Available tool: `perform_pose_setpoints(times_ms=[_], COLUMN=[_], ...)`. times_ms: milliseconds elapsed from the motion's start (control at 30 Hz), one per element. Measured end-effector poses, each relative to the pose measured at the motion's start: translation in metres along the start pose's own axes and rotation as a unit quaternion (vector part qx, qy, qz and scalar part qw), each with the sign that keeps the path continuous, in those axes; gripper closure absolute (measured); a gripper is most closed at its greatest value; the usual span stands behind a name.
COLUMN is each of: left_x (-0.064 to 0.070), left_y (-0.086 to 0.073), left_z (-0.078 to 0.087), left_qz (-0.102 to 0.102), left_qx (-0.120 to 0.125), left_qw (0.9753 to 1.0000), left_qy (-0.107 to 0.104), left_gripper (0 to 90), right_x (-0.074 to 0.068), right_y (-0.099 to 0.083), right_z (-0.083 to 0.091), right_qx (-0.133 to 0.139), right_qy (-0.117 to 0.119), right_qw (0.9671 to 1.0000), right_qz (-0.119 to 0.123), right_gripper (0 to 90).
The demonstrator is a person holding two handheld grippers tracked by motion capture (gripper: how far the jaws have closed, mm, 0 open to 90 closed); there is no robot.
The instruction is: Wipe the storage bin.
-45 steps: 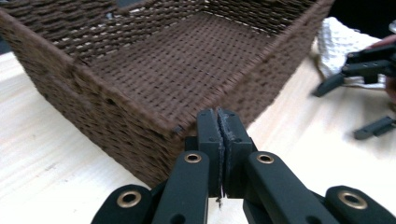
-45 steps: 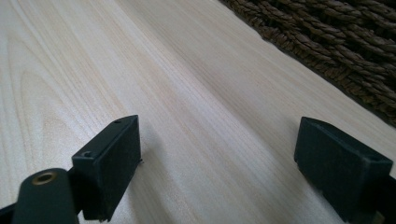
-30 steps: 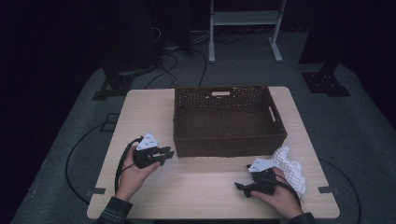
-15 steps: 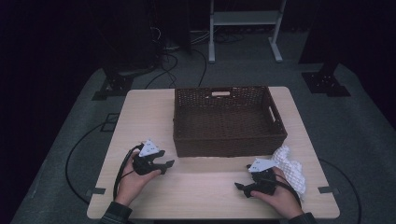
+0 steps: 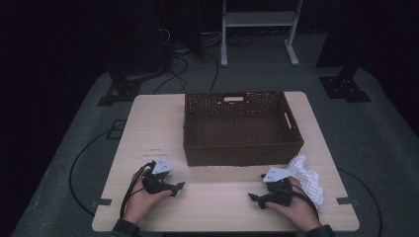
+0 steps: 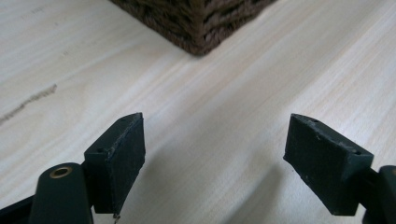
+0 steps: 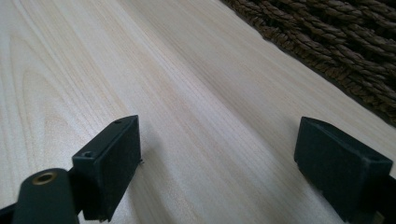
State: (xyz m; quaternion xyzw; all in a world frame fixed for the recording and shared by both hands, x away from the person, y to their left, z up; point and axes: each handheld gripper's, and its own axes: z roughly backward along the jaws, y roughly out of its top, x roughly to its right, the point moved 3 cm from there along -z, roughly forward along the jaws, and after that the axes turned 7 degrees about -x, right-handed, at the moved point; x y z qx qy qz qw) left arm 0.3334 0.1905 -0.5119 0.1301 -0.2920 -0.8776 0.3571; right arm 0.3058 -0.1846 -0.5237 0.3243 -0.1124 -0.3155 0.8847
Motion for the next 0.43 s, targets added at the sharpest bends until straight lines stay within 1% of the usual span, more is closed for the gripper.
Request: perform_pose_setpoints(times_ms=[33,67,167,267,333,367,433], left_x=[-0.0005,-0.0010,-0.0017,-0.0021,-0.0022,-0.0017,-0.0009], left_y=[-0.0016,-0.0025,-0.0038,-0.0046,-0.0058,-0.0060,-0.0066], left_z=[-0.0011,-0.0014,-0.0016,-0.0022,-0.0036,-0.0041,-0.0050], left_qz=[-0.001,0.003,0.004,0.002,-0.001,0.001,-0.001], left_qx=[-0.002,0.002,0.008,0.011,0.020,0.023,0.025], left_qw=[1.0000,1.0000,1.0000,0.9999,0.9998,0.9997,0.9997], left_qy=[0.001,-0.003,-0.003,-0.004,-0.004,-0.003,-0.003], left_gripper=[19.6,19.0,18.2,15.5,14.3,12.9,10.2], right_x=[0.0000,0.0001,0.0002,0.0002,0.0002,0.0002,0.0000], right_y=[0.0000,0.0000,0.0000,0.0000,0.0000,0.0000,0.0000], right_z=[0.0000,0.0000,0.0000,0.0000,0.0000,0.0000,0.0000], right_qx=[0.000,0.000,0.000,0.000,0.000,0.000,0.000], right_qy=[0.000,0.000,0.000,0.000,0.000,0.000,0.001], right_qw=[1.0000,1.0000,1.0000,1.0000,1.0000,1.0000,1.0000], right_qz=[0.000,0.001,0.000,0.000,0.000,0.000,-0.001], right_gripper=[14.0,14.0,14.0,14.0,14.0,14.0,14.0])
